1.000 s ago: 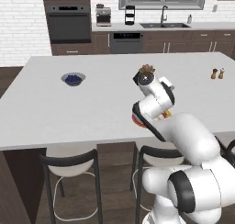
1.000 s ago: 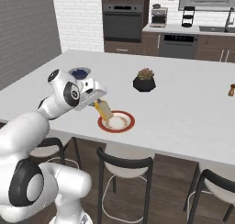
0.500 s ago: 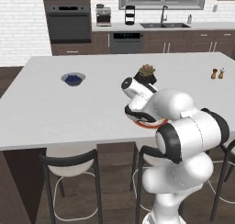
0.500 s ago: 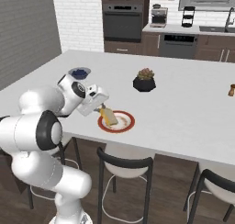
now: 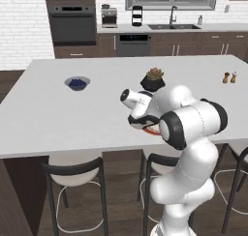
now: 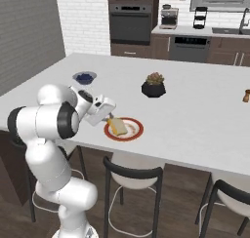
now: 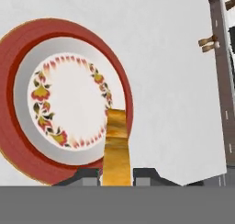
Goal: Start the toaster. Once the lever pops up, take the bread to the plate on the dining counter.
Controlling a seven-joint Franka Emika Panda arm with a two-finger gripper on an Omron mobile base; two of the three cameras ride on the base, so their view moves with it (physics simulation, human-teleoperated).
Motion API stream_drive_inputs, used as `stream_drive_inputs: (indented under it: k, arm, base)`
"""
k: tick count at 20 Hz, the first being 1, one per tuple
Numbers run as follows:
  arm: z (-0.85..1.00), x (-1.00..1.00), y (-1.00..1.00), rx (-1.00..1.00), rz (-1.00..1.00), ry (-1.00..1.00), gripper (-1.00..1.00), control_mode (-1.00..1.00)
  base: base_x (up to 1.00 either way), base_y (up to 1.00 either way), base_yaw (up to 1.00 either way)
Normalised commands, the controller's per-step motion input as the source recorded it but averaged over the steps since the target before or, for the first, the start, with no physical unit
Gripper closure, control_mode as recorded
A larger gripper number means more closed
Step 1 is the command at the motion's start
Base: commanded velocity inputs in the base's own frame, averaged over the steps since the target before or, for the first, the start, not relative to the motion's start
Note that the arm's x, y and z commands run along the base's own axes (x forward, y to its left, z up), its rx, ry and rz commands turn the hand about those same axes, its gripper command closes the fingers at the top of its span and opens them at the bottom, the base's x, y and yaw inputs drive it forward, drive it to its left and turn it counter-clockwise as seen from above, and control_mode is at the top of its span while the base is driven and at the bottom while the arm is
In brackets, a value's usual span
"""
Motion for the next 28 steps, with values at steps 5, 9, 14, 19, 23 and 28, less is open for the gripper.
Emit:
stream_drive_inputs:
  k: [5, 9, 14, 19, 23, 28]
  arm:
    - [-0.09, 0.46, 0.00, -0.04, -0.01, -0.06, 1.00, -1.00]
    - [-0.27, 0.27, -0.03, -0.04, 0.00, -0.01, 1.00, -1.00]
    - [-0.23, 0.00, 0.00, -0.02, -0.01, 0.00, -1.00, -1.00]
    - [0.06, 0.07, 0.00, 0.00, -0.03, -0.01, -1.00, -1.00]
    - [0.80, 0.11, -0.46, 0.00, 0.00, 0.02, -1.00, -1.00]
    - [1.00, -0.25, -0.11, 0.00, 0.00, 0.03, -1.00, -1.00]
  base:
    - [0.00, 0.00, 0.00]
    - [0.00, 0.00, 0.00]
    - [0.00, 0.00, 0.00]
    - [0.00, 0.00, 0.00]
    - [0.00, 0.00, 0.00]
    - [0.00, 0.00, 0.00]
